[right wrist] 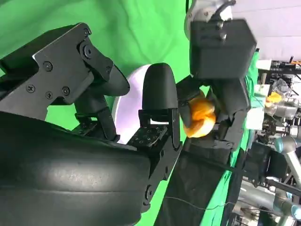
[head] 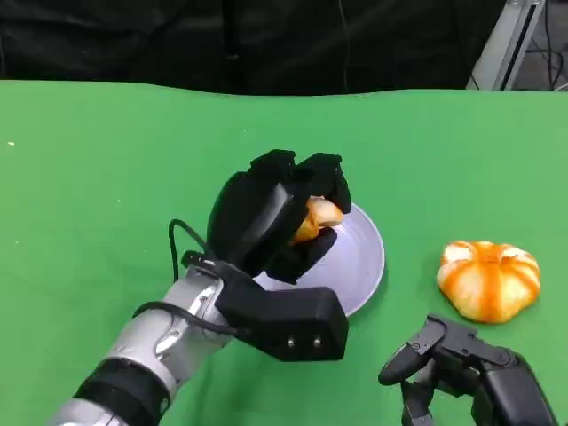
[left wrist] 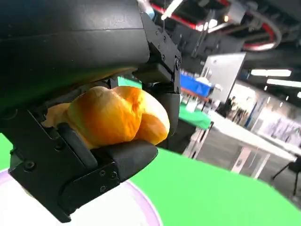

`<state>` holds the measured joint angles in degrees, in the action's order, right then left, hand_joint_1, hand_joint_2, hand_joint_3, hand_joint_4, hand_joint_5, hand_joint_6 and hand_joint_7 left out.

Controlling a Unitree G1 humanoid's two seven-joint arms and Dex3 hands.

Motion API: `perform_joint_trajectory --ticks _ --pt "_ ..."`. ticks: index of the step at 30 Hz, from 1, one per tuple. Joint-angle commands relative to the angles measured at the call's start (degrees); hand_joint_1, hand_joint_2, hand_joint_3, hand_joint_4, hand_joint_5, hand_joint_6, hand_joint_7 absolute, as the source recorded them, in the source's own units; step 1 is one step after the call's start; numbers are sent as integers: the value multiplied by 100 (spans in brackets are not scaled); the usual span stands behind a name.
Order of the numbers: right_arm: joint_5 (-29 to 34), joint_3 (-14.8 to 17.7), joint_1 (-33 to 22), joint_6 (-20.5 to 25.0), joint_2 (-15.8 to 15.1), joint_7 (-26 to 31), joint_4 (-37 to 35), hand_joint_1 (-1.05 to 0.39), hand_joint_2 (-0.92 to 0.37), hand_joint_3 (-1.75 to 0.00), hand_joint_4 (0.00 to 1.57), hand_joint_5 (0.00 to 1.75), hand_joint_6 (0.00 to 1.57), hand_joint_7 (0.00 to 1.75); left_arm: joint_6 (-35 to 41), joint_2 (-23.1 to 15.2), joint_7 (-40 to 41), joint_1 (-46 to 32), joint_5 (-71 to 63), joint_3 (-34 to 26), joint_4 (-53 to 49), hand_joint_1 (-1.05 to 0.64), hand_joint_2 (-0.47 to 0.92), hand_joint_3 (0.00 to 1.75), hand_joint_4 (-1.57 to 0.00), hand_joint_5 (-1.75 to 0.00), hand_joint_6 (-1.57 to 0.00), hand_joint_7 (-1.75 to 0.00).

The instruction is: Grasp the bread from the table and place it into the plate.

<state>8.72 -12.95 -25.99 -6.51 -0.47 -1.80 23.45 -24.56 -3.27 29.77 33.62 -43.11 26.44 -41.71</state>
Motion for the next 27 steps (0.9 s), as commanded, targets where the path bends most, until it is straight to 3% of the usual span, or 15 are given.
perform_joint_trajectory --ticks 1,6,7,8,9,10,11,12,14,16,19,23,27 --pt "-47 15 -42 -10 -15 36 81 3 -48 -120 70 167 73 133 85 -67 -69 84 39 22 -58 -21 31 135 -88 -175 -66 -175" --pt "-36 -11 -25 21 10 48 82 2 -49 -119 69 167 72 133 343 -22 -258 130 26 93 -237 -20 37 123 -88 -175 -66 -175" --pt "-22 -13 -21 32 6 49 86 2 -49 -119 69 168 72 133 692 -12 -652 194 -8 150 -247 -22 41 118 -77 -169 -56 -167" --pt "-12 -12 -20 38 0 48 90 3 -49 -119 69 168 72 133 947 -9 -941 236 -28 191 -228 -24 57 91 -60 -148 -52 -123" --pt "1 -11 -18 29 -7 54 86 3 -49 -119 70 168 72 133 1301 -16 -1322 284 -103 264 -150 -25 71 65 -52 -135 -58 -85" --pt "8 -15 -21 29 -6 63 87 3 -48 -120 70 168 72 133 1701 -25 -1756 330 -210 366 -49 -29 81 46 -41 -102 -53 -52" --pt "10 -19 -24 28 -4 70 88 3 -48 -120 70 168 73 134 1963 -35 -2028 343 -283 434 54 -45 88 36 -18 -66 -35 -23" --pt "2 -21 -25 21 3 77 82 3 -48 -120 70 168 73 134 2187 -44 -2265 340 -344 494 160 -50 90 32 -10 -54 -28 -13" --pt "-16 -22 -25 21 4 77 81 2 -47 -121 70 168 73 134 2433 -90 -2669 296 -373 579 351 -68 92 36 -2 -21 -13 -4" --pt "-26 -25 -28 35 5 76 94 2 -47 -122 70 168 73 134 2563 -130 -2935 251 -355 617 505 -74 92 40 0 -6 -7 -2" --pt "-21 -26 -25 39 -3 74 100 3 -47 -122 70 168 73 134 2610 -182 -3136 177 -272 600 637 -79 92 43 0 -1 -4 -1" --pt "-15 -30 -13 52 -7 74 98 3 -47 -123 70 168 72 134 2505 -327 -3285 51 -77 522 822 -93 92 65 0 0 0 0" --pt "-8 -50 -14 63 15 95 91 3 -46 -123 70 168 72 135 2123 -718 -3264 -250 212 278 1395 -94 92 72 0 0 0 0"
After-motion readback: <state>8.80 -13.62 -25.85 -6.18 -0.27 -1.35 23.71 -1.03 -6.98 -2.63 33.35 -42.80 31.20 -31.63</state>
